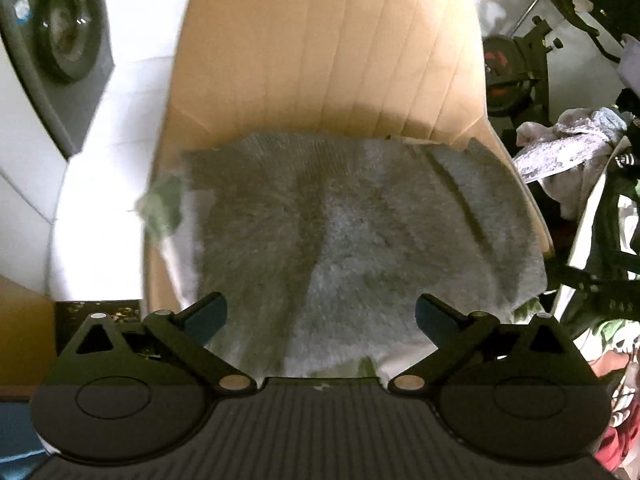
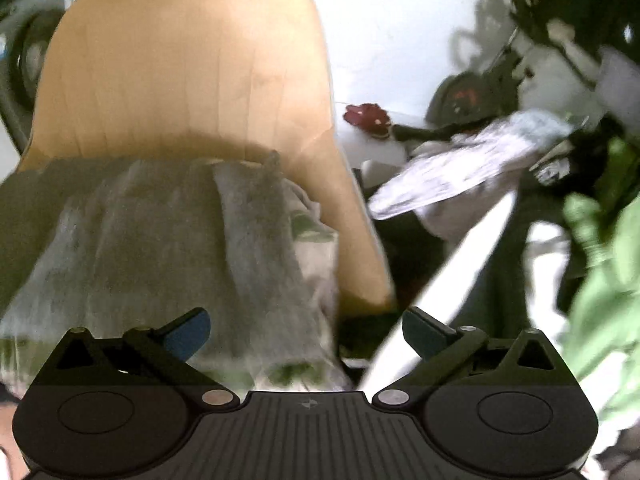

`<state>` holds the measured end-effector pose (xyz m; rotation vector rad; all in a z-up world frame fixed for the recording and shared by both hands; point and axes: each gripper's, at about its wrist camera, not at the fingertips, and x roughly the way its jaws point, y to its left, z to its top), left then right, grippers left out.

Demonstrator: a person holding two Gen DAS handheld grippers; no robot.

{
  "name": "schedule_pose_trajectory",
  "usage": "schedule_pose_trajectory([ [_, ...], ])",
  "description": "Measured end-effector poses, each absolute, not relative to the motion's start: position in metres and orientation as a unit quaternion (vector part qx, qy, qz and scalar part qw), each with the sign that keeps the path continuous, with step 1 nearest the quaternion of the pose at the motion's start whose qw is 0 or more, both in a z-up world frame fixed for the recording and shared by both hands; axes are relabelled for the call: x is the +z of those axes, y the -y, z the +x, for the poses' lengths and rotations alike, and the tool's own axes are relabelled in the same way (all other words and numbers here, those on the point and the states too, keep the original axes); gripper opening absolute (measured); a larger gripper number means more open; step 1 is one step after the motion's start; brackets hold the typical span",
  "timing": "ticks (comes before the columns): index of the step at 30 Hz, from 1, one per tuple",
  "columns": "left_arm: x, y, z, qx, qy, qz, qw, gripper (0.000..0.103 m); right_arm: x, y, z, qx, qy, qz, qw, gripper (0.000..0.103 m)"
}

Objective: Fold clothes

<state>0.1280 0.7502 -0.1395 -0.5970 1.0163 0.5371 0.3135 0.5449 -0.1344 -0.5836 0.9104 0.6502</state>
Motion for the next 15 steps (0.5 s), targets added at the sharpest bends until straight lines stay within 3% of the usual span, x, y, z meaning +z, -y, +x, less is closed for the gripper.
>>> schedule_pose_trajectory([
  [8,-0.101,-0.699,0.101,0.248,-0.481,-0.26,0.8,0.102,-0.067,-0.513,0.252,0.332,-0.442,-0.246,0.796,0.102],
  [15,-0.077,-0.654,0.089,0.266,-0.471,-0.257,0.801,0.102,-0.048,-0.47,0.229,0.385,-0.472,-0.237,0.757,0.102],
])
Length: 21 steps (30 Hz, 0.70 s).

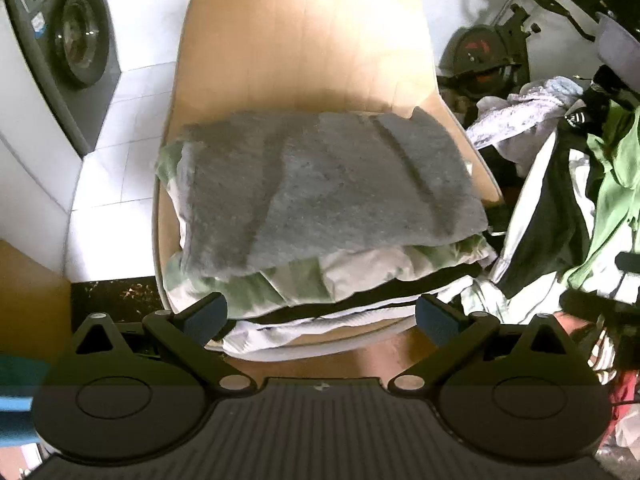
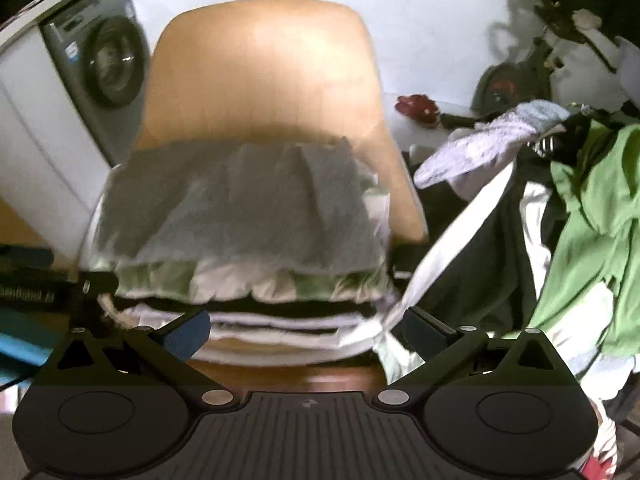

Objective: Fold clothes

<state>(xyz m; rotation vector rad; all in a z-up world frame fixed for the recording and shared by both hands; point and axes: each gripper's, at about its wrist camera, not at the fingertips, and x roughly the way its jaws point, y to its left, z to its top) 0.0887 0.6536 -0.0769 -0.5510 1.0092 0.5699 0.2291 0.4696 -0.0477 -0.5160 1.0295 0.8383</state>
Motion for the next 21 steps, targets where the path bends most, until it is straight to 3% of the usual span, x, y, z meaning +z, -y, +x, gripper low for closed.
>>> schedule_pose_trajectory([
  [8,-0.047,-0.559,0.071,0.313,-0.429,-0.264,0.805,0.102,-0.034,-0.376,0.203,0.434,-0.444,-0.252,0.743,0.102],
  [15,-0.047,-0.469,0.051,0.327,-0.455,-0.25,0.79,0.102,-0.031,-0.301,0.177,0.465,-0.439,-0.244,0.729,0.102],
  [21,-0.039,-0.437,0.035,0.338,-0.459,-0.247,0.784,0.102,-0.021,-0.272,0.157,0.489,-0.428,-0.242,0.721,0.102],
])
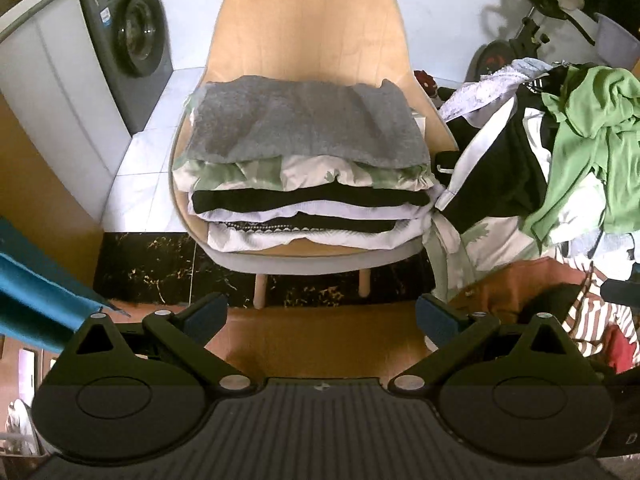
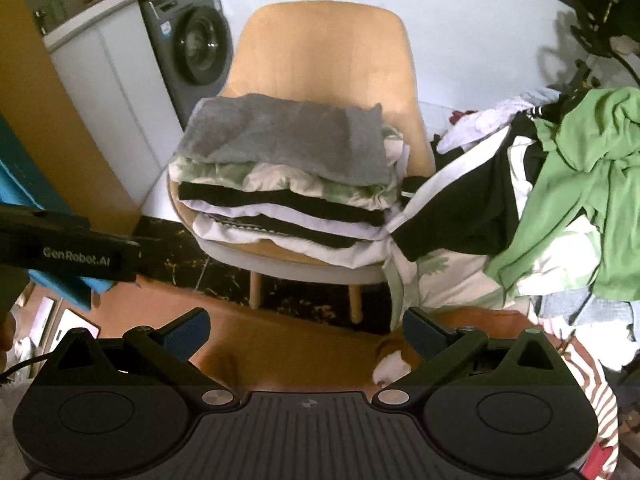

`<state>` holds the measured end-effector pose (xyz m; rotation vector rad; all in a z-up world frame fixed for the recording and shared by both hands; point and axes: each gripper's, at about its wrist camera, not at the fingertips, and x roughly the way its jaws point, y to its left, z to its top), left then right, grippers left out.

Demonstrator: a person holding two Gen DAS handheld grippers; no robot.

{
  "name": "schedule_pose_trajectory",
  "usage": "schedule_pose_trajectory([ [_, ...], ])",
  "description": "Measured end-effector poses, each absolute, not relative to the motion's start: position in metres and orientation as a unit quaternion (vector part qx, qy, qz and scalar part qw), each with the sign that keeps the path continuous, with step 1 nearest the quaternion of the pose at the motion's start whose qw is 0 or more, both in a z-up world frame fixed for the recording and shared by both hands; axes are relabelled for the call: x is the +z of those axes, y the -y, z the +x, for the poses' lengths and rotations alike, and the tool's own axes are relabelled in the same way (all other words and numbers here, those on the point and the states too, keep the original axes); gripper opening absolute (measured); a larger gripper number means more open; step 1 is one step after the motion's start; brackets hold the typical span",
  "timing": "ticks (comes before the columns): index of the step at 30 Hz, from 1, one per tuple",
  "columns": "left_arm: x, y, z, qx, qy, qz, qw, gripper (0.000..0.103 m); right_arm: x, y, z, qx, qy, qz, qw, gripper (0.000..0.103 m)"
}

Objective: Fold clothes

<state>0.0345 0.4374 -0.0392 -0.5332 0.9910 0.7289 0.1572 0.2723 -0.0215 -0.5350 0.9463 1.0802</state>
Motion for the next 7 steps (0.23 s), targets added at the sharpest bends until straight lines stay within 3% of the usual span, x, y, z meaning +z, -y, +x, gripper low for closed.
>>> schedule_pose_trajectory([
  [7,-0.026,-0.424,0.022,0.345,-0.451,-0.231,0.79,0.102,-0.004,-0.265,0.138,0.494,-0.399,-0.237,0.735,0.102],
])
